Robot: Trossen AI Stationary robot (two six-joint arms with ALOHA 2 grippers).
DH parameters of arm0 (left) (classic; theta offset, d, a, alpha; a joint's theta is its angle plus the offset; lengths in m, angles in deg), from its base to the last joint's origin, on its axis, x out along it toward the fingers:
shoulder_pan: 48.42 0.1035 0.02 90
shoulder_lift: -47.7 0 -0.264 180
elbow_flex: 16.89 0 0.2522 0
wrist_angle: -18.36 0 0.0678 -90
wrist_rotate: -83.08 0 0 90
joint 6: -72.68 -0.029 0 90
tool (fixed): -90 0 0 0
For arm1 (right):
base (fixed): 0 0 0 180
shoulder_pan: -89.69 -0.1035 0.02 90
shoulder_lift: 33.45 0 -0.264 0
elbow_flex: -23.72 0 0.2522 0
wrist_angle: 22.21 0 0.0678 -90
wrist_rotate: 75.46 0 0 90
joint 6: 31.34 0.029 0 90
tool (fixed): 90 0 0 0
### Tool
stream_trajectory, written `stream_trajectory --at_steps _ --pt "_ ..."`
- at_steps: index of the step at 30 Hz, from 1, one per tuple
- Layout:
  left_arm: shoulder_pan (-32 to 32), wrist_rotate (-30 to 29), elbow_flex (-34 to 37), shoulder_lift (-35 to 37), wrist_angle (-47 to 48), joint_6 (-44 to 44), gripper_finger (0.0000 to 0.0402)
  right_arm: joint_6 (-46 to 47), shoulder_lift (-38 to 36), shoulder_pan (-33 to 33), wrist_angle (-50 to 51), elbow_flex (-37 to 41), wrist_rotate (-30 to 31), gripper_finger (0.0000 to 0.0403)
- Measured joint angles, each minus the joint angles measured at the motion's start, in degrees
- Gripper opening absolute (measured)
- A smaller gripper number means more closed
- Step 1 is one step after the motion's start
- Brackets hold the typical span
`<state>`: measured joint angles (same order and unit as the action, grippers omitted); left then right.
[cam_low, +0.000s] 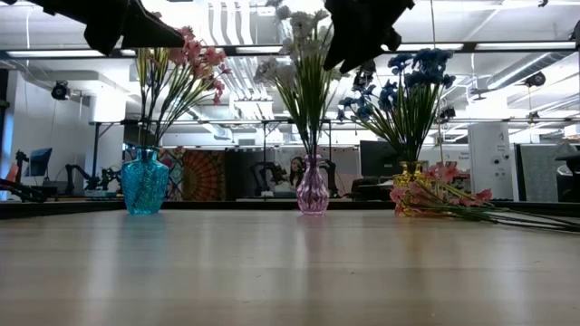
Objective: Sort flowers into vase by color
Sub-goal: Put the white flowers into the pink vase
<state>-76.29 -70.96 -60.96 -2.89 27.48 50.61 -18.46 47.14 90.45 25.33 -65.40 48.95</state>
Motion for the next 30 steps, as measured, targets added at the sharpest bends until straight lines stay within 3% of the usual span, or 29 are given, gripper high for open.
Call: stream_trajectory --at_steps 13,17,25,30 --pt "0.0 3.1 0.0 -0.9 -9.2 -2.0 0.0143 -3.9 0.5 0.0 -0.2 0.1 2.7 0.0272" --pt "0.2 9.0 0.0 -2.8 -15.3 2.6 0.0152 -7.7 0.5 0.0 -0.2 0.1 2.8 0.0272" --pt "2.5 9.1 0.0 -17.6 -33.7 6.4 0.0211 -14.2 0.5 0.0 -2.3 0.5 2.7 0.0272" --pt "4.6 9.1 -0.2 -30.7 -51.0 3.0 0.0229 -16.5 0.5 0.0 -2.8 0.5 1.7 0.0272"
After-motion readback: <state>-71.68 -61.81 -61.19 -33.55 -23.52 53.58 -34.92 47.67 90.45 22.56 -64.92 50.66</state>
